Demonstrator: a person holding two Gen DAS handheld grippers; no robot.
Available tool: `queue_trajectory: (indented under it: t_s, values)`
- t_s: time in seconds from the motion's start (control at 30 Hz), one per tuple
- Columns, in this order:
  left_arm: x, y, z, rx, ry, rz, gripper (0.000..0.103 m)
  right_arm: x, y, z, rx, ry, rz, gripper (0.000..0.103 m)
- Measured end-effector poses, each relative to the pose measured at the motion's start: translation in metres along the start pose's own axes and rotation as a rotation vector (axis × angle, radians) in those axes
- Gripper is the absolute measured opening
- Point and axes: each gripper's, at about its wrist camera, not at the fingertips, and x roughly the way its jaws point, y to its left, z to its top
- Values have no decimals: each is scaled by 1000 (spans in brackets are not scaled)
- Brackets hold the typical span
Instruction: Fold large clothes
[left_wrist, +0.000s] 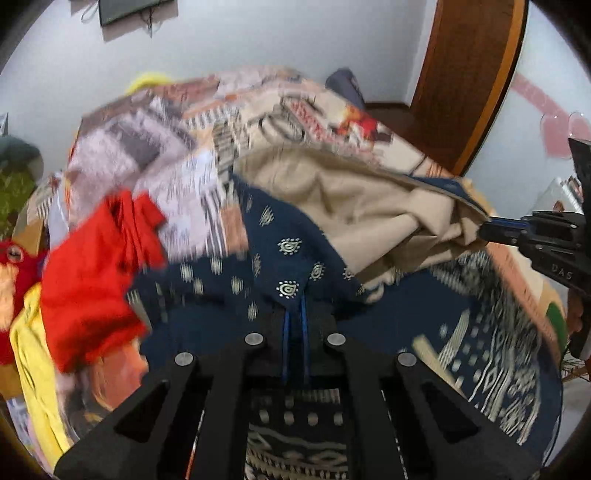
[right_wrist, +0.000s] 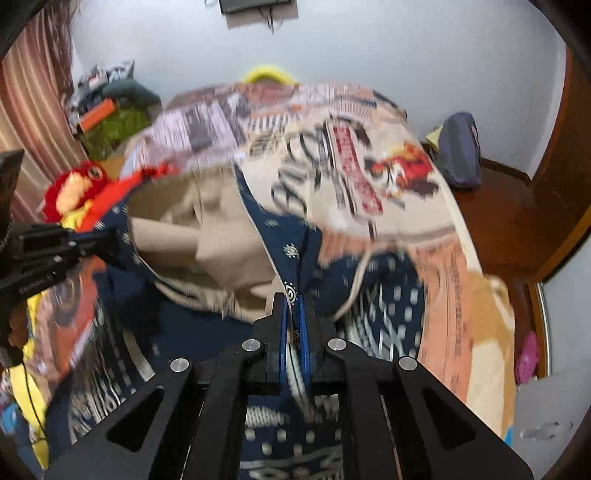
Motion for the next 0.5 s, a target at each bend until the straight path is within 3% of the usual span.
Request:
queue_trajectory:
  t_s: [0.3, 0.4, 0.5]
  values:
    - [34, 2, -49, -24, 115, 25, 6, 21, -3, -43, 23, 118, -34, 7]
    - [26, 4, -49, -23, 102, 24, 10, 15, 0, -40, 20, 133, -63, 7]
    - [8, 11, -43, -36, 53, 12, 16, -1, 6, -33, 2, 91, -53, 9]
